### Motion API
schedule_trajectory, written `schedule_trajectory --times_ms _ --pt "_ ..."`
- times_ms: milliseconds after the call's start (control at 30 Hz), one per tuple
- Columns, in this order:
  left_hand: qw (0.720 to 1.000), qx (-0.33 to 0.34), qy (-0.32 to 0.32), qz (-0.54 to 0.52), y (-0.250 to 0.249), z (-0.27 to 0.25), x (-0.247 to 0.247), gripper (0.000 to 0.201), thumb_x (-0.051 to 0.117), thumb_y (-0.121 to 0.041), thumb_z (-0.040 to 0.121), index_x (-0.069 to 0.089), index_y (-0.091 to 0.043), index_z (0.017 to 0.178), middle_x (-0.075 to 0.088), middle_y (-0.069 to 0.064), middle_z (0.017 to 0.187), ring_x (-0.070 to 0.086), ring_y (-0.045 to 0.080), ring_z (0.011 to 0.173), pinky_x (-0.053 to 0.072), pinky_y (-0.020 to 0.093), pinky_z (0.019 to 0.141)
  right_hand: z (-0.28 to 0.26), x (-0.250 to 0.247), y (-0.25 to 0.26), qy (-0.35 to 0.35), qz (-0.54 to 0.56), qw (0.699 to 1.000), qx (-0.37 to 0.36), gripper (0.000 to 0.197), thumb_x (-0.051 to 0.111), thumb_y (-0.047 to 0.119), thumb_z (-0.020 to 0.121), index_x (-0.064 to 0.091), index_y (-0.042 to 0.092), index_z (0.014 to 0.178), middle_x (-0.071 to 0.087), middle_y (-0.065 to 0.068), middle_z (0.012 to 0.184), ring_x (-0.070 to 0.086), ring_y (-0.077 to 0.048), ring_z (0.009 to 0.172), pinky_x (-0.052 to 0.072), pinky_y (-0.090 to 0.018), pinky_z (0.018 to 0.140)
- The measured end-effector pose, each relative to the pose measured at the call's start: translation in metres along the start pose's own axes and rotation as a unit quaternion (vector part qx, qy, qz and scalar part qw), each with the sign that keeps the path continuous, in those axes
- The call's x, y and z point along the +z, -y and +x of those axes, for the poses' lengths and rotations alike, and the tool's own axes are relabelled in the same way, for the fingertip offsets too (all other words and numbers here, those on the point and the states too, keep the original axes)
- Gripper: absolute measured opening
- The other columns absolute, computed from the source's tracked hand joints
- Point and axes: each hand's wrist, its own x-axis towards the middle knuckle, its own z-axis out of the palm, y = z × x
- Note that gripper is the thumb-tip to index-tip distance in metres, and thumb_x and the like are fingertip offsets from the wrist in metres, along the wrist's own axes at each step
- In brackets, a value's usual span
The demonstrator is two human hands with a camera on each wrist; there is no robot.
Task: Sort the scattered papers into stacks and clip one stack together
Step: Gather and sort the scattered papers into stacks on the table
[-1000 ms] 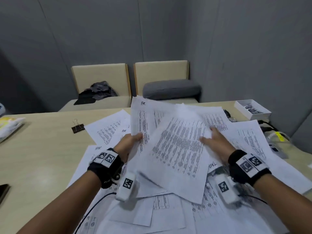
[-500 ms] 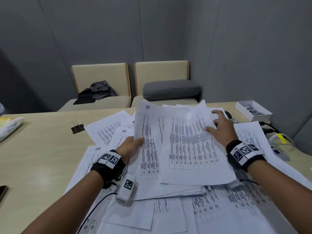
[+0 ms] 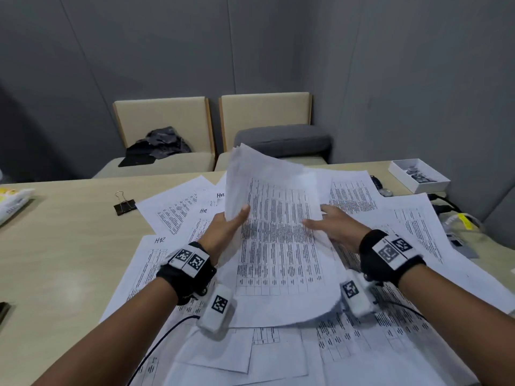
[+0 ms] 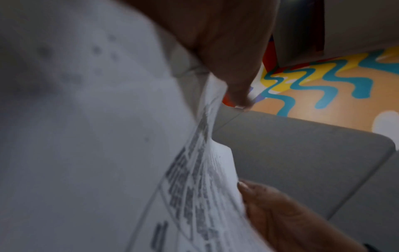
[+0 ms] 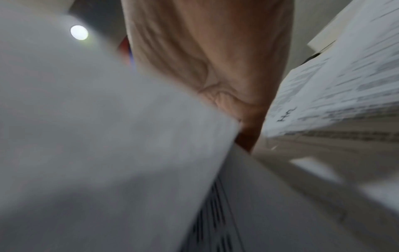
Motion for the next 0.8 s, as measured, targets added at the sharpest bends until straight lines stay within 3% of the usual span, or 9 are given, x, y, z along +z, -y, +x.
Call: schedule_trajectory --times_ms 67,133,267,333,400,467,600,700,800 --pt "0.999 0.040 0.010 -0.006 -0.001 0.001 -0.003 0.041 0.072 -0.032 0.083 0.061 0.000 0.105 0.069 0.010 0.085 0.066 0.030 0.077 0.058 0.031 0.060 -0.003 0.003 0.005 0.016 0.031 0.999 -0.036 0.096 0.090 0.051 0.056 0.048 0.017 0.134 0.057 0.001 0.140 0.054 -0.019 0.127 0.039 -0.043 0.113" --pt "0.996 0.085 -0.008 -0.010 -0.011 -0.003 -0.009 0.026 0.075 -0.017 0.081 0.063 -0.002 0.099 0.067 0.005 0.078 0.065 0.018 0.065 0.054 0.023 0.054 -0.014 0.002 0.019 -0.004 0.115 0.990 -0.078 0.088 0.092 0.040 0.051 0.054 0.015 0.126 0.065 -0.007 0.130 0.064 -0.020 0.116 0.045 -0.047 0.108" --pt "0.974 0.207 -0.062 -0.064 -0.061 -0.013 -0.022 0.016 0.073 -0.009 0.083 0.067 -0.010 0.098 0.072 0.008 0.092 0.072 0.021 0.081 0.059 0.036 0.074 -0.036 -0.011 0.075 -0.042 0.217 0.962 -0.160 0.029 0.075 0.000 0.076 0.058 0.010 0.097 0.072 -0.004 0.097 0.072 -0.006 0.084 0.056 -0.033 0.094" --pt "0.959 0.260 -0.067 -0.091 -0.086 -0.014 -0.027 0.024 0.075 -0.013 0.081 0.068 -0.011 0.104 0.071 0.015 0.105 0.069 0.033 0.098 0.058 0.044 0.085 -0.041 -0.016 0.102 -0.080 0.218 0.951 -0.203 0.029 0.077 0.005 0.077 0.051 0.015 0.080 0.067 0.010 0.073 0.067 0.003 0.071 0.055 -0.025 0.092" --pt "0.951 0.281 -0.070 -0.106 -0.095 -0.010 -0.030 0.033 0.077 -0.023 0.077 0.068 -0.015 0.108 0.070 0.015 0.112 0.066 0.036 0.106 0.055 0.047 0.090 -0.043 -0.011 0.116 -0.110 0.172 0.952 -0.229 0.038 0.080 0.012 0.077 0.043 0.021 0.074 0.060 0.020 0.058 0.059 0.009 0.059 0.050 -0.007 0.076" --pt "0.955 0.265 -0.080 -0.102 -0.086 -0.005 -0.028 0.034 0.077 -0.028 0.075 0.068 -0.021 0.107 0.071 0.010 0.111 0.066 0.032 0.106 0.054 0.049 0.092 -0.041 -0.003 0.108 -0.119 0.126 0.958 -0.230 0.039 0.077 0.011 0.082 0.042 0.027 0.078 0.055 0.020 0.068 0.052 0.009 0.063 0.044 -0.001 0.065" --pt "0.974 0.212 -0.065 -0.039 -0.043 -0.001 -0.019 0.021 0.075 -0.032 0.079 0.068 -0.021 0.096 0.067 0.025 0.105 0.063 0.028 0.093 0.051 0.053 0.090 -0.029 0.018 0.065 -0.039 0.072 0.988 -0.133 0.033 0.076 0.011 0.084 0.049 0.017 0.102 0.055 0.013 0.093 0.058 0.002 0.087 0.049 -0.006 0.078" --pt "0.972 0.211 -0.108 0.009 -0.035 0.000 -0.024 0.017 0.068 -0.016 0.089 0.067 0.001 0.091 0.065 0.022 0.081 0.060 0.020 0.071 0.055 0.042 0.067 -0.020 0.023 0.043 -0.025 0.019 0.995 -0.090 0.043 0.080 0.011 0.080 0.056 0.011 0.117 0.068 0.002 0.105 0.067 -0.013 0.097 0.053 -0.036 0.098" --pt "0.957 0.226 -0.168 0.077 -0.042 0.001 -0.049 0.020 0.068 -0.009 0.089 0.061 0.001 0.073 0.051 0.004 0.057 0.048 0.002 0.044 0.042 0.024 0.048 -0.015 0.015 0.033 -0.039 -0.055 0.996 -0.066 0.059 0.082 0.009 0.075 0.056 0.015 0.128 0.068 -0.002 0.109 0.068 -0.021 0.098 0.055 -0.039 0.091"
